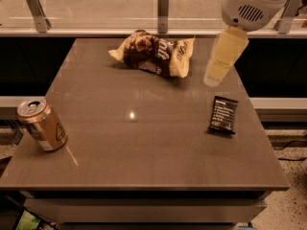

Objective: Move brown chip bag near orange can

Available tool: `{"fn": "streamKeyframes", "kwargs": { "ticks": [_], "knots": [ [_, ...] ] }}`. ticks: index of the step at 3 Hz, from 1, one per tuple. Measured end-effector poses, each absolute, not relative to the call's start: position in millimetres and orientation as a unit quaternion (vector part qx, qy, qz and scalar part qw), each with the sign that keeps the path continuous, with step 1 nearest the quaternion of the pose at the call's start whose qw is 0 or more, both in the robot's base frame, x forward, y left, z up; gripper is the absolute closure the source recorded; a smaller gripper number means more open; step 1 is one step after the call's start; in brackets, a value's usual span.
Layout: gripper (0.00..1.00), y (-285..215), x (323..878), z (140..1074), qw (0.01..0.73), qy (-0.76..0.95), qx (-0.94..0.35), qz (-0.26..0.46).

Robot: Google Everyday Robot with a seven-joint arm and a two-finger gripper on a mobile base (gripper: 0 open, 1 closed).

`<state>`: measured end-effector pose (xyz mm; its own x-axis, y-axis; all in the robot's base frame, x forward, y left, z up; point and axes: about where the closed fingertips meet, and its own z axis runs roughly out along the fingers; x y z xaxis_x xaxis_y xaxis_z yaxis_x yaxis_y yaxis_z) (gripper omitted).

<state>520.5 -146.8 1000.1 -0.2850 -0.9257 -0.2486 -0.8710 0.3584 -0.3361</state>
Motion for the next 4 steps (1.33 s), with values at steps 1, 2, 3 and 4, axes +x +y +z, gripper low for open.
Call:
{"fn": "streamKeyframes", "kwargs": {
  "ticks": [1, 2, 3, 4],
  "knots": [
    [0.00, -143, 542, 998, 0.217, 0.796, -0.562, -0.063],
    [0.00, -139, 562, 991, 0.232, 0.793, -0.561, -0.058],
    [0.00, -132, 578, 988, 0.246, 0.795, -0.553, -0.049],
    [0.00, -123, 590, 986, 0.246, 0.804, -0.539, -0.049]
  ]
}}
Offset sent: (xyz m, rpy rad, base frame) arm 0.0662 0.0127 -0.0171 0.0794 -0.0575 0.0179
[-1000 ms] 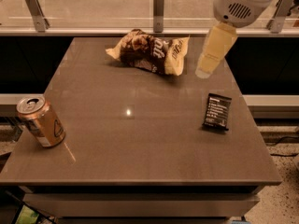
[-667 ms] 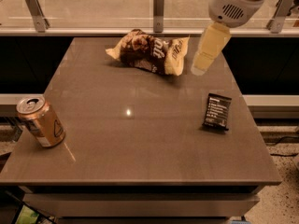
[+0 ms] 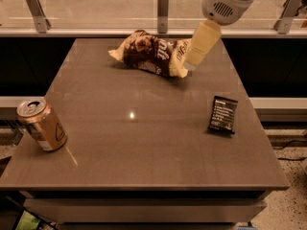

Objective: Move brown chip bag near orange can

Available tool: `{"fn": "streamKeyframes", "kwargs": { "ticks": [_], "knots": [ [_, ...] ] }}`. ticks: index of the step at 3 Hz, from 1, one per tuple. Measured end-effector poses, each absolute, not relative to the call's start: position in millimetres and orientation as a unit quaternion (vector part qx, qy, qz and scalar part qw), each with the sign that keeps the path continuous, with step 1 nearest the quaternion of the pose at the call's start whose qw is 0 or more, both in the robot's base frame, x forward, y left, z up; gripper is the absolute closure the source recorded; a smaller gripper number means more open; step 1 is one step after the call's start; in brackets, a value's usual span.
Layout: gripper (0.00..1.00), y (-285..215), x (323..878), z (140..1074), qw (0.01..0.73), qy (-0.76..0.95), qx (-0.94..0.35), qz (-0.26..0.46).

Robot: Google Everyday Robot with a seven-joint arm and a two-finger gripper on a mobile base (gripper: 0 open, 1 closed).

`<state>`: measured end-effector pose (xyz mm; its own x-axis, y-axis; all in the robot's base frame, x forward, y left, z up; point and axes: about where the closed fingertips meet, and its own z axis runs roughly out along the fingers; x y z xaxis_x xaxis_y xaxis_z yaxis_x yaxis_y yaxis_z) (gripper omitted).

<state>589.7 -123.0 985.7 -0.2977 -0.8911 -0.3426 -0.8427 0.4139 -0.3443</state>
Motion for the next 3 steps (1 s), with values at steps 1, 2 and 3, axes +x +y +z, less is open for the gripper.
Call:
{"fn": "streamKeyframes", "kwargs": {
  "ticks": [1, 2, 3],
  "knots": [
    [0.00, -114, 598, 982, 0.234, 0.819, -0.522, -0.051],
    [0.00, -104, 608, 976, 0.215, 0.828, -0.513, -0.060],
    [0.00, -94, 622, 971, 0.200, 0.830, -0.517, -0.066]
  ]
}}
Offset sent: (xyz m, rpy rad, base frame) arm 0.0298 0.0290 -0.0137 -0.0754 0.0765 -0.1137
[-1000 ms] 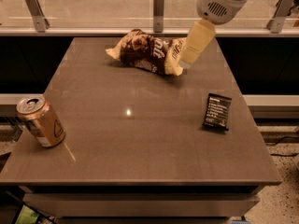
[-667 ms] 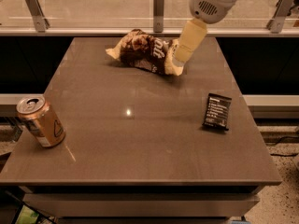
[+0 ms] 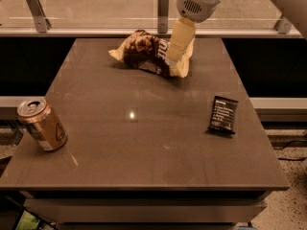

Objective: Move brown chip bag near orange can

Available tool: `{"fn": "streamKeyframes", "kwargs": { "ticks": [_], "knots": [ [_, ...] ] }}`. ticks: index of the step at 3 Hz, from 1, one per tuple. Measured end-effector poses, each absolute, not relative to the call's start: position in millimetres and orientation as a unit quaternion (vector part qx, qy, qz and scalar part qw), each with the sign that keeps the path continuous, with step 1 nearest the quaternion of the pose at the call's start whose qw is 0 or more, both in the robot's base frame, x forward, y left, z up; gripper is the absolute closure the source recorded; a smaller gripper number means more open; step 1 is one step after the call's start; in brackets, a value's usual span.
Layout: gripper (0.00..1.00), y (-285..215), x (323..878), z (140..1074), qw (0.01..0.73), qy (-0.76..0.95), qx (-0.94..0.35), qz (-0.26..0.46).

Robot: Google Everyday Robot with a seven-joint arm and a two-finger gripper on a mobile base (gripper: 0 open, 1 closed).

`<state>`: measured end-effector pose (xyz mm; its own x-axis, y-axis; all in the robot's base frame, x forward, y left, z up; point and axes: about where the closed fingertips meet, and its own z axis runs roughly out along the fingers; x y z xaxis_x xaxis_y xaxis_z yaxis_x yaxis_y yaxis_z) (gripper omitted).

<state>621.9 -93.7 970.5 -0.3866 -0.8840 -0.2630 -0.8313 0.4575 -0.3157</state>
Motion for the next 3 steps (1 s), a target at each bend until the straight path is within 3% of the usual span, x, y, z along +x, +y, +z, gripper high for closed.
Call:
{"fn": "streamKeyframes", "kwargs": {
  "ticks": [3],
  "knots": [
    [0.00, -67, 664, 938, 0.167, 0.826, -0.535, -0.053]
  ]
}}
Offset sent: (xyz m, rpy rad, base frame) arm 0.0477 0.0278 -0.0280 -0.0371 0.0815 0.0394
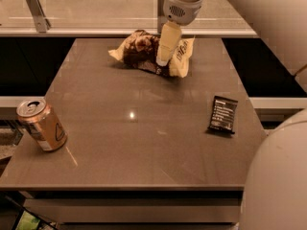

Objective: Move brown chip bag near orange can

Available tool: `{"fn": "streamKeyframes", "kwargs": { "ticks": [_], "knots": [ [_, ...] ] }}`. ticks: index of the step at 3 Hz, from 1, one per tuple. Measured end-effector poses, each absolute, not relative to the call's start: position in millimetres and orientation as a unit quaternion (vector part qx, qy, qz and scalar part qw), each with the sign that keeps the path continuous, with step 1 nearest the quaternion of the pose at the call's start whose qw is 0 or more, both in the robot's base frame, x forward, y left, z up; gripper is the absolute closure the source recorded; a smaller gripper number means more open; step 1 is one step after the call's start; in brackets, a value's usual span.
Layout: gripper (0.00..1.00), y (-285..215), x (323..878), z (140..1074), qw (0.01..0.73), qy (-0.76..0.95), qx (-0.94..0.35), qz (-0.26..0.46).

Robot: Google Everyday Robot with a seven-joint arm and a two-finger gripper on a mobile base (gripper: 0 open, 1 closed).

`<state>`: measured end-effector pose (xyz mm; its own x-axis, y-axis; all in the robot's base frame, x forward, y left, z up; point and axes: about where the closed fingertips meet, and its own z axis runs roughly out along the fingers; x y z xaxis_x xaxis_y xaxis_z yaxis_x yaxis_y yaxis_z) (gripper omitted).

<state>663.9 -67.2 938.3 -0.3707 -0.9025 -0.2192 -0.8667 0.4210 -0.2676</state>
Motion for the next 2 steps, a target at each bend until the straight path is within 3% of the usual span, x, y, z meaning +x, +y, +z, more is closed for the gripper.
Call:
{"fn": "streamKeyframes", "kwargs": {
  "ticks": [2],
  "knots": [
    [0.00, -63, 680, 909, 0.148, 0.832, -0.533, -0.045]
  ]
}}
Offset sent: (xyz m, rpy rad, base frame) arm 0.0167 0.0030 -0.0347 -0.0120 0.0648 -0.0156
